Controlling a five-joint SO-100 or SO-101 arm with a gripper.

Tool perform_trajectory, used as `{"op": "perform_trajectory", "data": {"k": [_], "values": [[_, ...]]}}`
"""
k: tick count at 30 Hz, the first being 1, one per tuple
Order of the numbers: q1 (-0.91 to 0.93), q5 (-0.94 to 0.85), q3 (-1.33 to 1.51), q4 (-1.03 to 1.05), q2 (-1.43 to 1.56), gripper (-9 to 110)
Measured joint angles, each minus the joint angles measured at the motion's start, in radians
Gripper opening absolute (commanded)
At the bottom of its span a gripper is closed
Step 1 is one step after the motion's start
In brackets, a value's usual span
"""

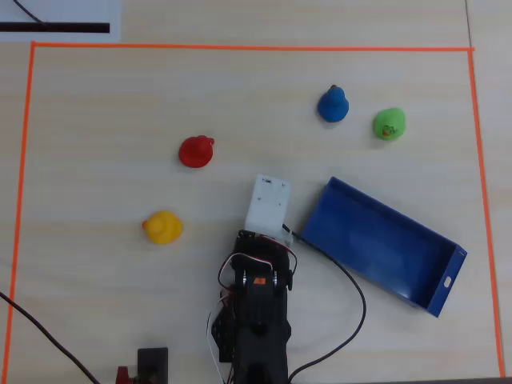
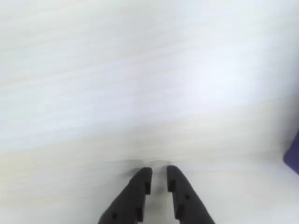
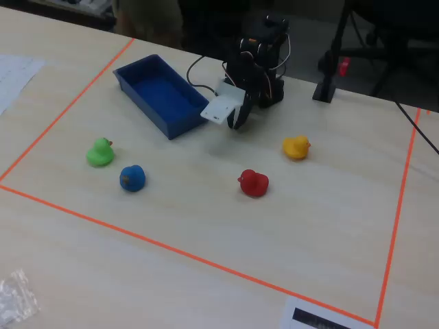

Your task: Grasp blue duck and put it into box.

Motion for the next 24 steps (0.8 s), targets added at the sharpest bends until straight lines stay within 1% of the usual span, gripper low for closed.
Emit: {"op": "perform_trajectory", "data": {"k": [16, 21, 22, 24], "values": [[-0.002, 0.002, 0.000, 0.000, 0.000, 0], [0.008, -0.011, 0.000, -0.017, -0.028, 10], [0.025, -0.026, -0.005, -0.041, -0.063, 11], [0.077, -0.054, -0.037, -0.155, -0.175, 14]]}}
